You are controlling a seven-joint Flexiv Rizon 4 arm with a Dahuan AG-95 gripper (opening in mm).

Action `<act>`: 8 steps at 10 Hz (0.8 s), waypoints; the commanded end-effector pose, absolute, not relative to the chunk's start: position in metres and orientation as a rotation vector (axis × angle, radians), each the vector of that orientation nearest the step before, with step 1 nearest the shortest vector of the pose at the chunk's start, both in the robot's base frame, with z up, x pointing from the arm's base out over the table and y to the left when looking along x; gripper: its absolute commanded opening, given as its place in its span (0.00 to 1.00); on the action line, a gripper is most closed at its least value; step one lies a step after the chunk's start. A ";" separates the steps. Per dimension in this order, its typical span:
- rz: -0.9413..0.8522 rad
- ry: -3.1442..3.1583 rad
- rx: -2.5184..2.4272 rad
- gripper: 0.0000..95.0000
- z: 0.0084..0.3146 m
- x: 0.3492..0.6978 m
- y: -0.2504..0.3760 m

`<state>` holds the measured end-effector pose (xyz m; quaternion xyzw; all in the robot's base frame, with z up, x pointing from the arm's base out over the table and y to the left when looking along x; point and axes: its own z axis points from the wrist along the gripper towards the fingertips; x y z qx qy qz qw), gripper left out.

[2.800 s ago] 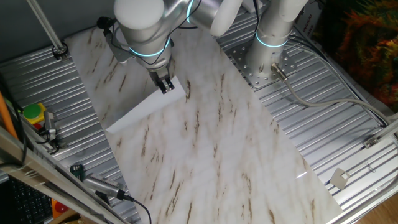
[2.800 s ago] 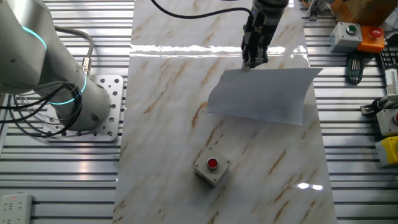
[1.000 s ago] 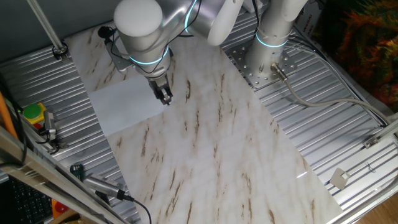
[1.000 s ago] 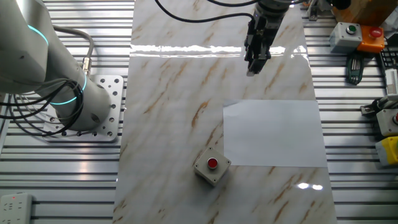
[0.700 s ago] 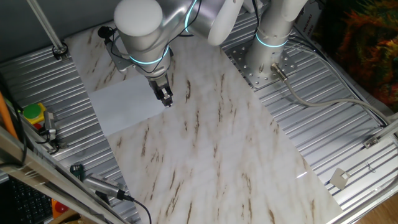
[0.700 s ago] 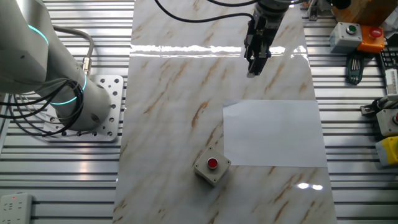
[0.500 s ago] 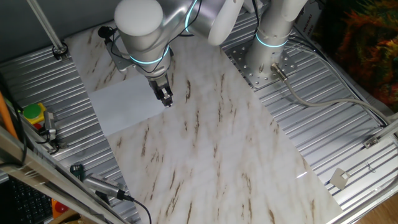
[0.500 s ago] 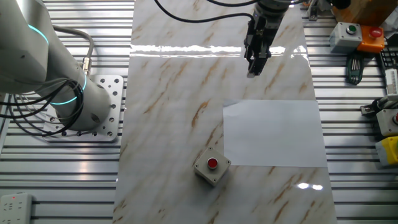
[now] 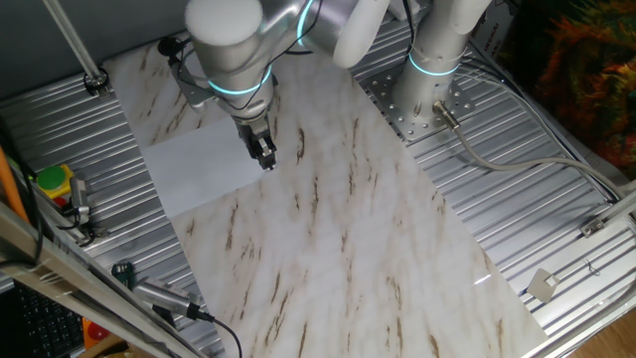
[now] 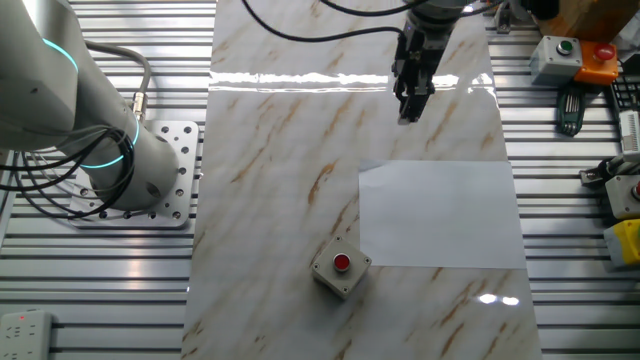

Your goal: Flip over and spread out the paper that is laid flat on the table

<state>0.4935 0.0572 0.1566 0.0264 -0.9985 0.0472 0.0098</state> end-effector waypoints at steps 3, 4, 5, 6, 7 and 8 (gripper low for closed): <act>0.146 -3.145 0.139 0.60 0.157 0.494 0.058; 0.145 -3.143 0.148 0.60 0.157 0.494 0.058; 0.143 -3.138 0.158 0.60 0.157 0.494 0.058; 0.142 -3.136 0.168 0.60 0.157 0.494 0.058; 0.136 -3.131 0.181 0.60 0.157 0.494 0.058; 0.134 -3.125 0.198 0.60 0.157 0.494 0.058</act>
